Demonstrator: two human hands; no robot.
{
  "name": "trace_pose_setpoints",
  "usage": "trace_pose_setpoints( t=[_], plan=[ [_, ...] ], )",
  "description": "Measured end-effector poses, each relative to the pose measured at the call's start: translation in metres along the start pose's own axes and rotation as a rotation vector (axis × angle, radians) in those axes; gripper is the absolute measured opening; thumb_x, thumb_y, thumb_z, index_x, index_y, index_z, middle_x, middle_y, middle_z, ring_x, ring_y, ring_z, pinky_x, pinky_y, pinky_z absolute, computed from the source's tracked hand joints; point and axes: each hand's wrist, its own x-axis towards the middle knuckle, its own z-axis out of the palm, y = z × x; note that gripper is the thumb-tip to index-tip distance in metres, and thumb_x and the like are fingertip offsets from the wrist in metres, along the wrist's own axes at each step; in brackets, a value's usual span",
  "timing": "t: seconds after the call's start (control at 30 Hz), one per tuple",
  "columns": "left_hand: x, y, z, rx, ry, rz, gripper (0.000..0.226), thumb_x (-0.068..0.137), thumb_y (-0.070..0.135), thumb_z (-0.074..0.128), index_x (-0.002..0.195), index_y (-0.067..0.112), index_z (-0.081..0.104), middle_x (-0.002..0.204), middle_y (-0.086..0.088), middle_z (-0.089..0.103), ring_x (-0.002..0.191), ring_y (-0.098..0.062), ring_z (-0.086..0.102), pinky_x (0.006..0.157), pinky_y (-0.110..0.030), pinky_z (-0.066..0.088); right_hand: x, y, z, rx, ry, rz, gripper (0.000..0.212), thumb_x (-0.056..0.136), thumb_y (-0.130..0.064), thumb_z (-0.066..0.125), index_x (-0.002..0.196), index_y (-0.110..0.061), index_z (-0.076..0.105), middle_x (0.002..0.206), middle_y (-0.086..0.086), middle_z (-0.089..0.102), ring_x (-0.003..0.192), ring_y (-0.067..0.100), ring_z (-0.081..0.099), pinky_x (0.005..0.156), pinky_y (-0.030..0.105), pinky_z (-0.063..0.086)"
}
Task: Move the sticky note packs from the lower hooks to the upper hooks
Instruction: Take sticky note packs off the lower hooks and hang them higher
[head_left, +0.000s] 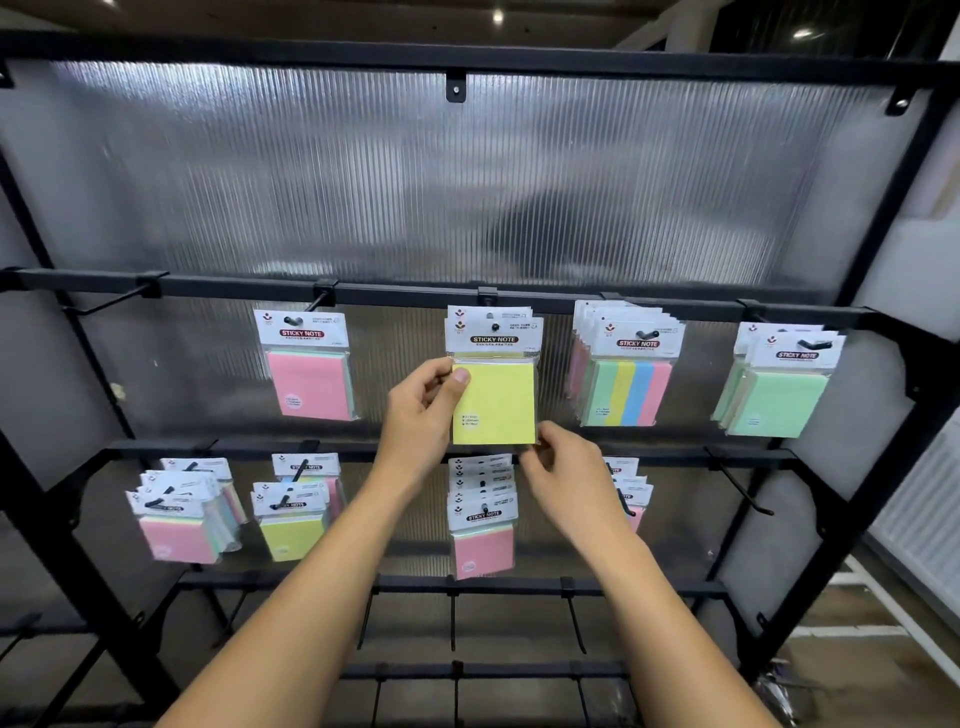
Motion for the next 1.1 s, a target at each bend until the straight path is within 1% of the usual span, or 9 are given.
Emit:
trace_pose_setpoints(
  t=[0.2,0.33,0.4,0.47,0.57,0.63,0.73,0.83,1.1],
  plan=[
    [0.007,0.003,0.004,0.005,0.032,-0.004,0.013,0.097,0.011,0.053,0.089,0.007,0.062,0.068,0.015,0.055,0.061,0.009,0.05,0.058,-0.007,0.038,0.0,0.004,0.001,0.001,-0.007,0.018,0.017,0.096,-0.028,0.053,0.082,-0.02,0.057,0.071,-0.008,0.057,0.067,0.011,0.055,0.063,0.036,0.048],
    [0.01,0.001,0.006,0.049,0.036,-0.034,0.015,0.097,0.014,0.054,0.085,0.011,0.062,0.059,0.02,0.052,0.059,0.009,0.046,0.059,-0.005,0.035,0.0,0.006,0.001,0.015,-0.025,0.043,0.012,0.096,-0.028,0.053,0.093,-0.021,0.063,0.079,-0.011,0.061,0.073,0.007,0.058,0.067,0.031,0.05],
    [0.011,0.001,0.006,0.062,0.049,-0.037,0.016,0.097,0.015,0.054,0.084,0.011,0.063,0.061,0.019,0.051,0.059,0.009,0.046,0.059,-0.004,0.036,0.0,0.007,0.001,0.021,-0.032,0.054,0.014,0.096,-0.029,0.054,0.098,-0.021,0.066,0.084,-0.01,0.064,0.076,0.006,0.059,0.07,0.03,0.052],
    [0.01,0.001,0.006,0.062,0.056,-0.031,0.016,0.097,0.016,0.055,0.086,0.011,0.064,0.067,0.016,0.052,0.061,0.009,0.048,0.061,-0.005,0.037,0.0,0.008,0.001,0.026,-0.034,0.059,0.013,0.096,-0.029,0.054,0.096,-0.023,0.065,0.081,-0.012,0.063,0.074,0.004,0.058,0.068,0.028,0.05],
    [0.005,0.001,0.005,0.033,0.039,-0.004,0.013,0.097,0.014,0.054,0.091,0.007,0.064,0.075,0.011,0.058,0.065,0.009,0.052,0.06,-0.007,0.039,0.001,0.008,0.002,-0.01,-0.027,0.048,0.012,0.096,-0.029,0.054,0.084,-0.026,0.056,0.07,-0.016,0.055,0.066,0.0,0.053,0.056,0.02,0.037],
    [0.0,0.001,0.004,0.016,0.027,0.015,0.014,0.097,0.012,0.053,0.097,0.003,0.064,0.08,0.007,0.062,0.068,0.008,0.056,0.06,-0.008,0.042,0.0,0.009,0.003,-0.035,-0.025,0.046,0.015,0.096,-0.029,0.055,0.081,-0.026,0.053,0.067,-0.015,0.052,0.063,0.0,0.05,0.053,0.019,0.033],
    [-0.004,0.002,0.003,0.01,0.027,0.043,0.014,0.097,0.011,0.053,0.099,0.005,0.064,0.087,0.005,0.066,0.074,0.006,0.06,0.063,-0.01,0.045,0.0,0.009,0.005,-0.039,-0.033,0.052,0.016,0.095,-0.029,0.056,0.08,-0.022,0.055,0.067,-0.012,0.054,0.063,0.003,0.05,0.052,0.023,0.036],
    [-0.005,0.005,0.002,0.011,0.033,0.057,0.011,0.097,0.009,0.053,0.098,0.006,0.064,0.086,0.007,0.066,0.073,0.007,0.06,0.063,-0.009,0.044,0.0,0.008,0.008,-0.035,-0.037,0.056,0.016,0.094,-0.029,0.056,0.082,-0.018,0.059,0.071,-0.007,0.06,0.067,0.012,0.055,0.057,0.031,0.042],
    [-0.008,0.0,-0.001,0.023,0.035,0.048,0.011,0.096,0.01,0.054,0.098,0.006,0.065,0.085,0.008,0.066,0.074,0.007,0.06,0.064,-0.009,0.044,-0.002,0.008,0.011,-0.023,-0.045,0.061,0.013,0.093,-0.029,0.055,0.086,-0.02,0.062,0.076,-0.004,0.065,0.071,0.016,0.058,0.064,0.036,0.051]
  ],
)
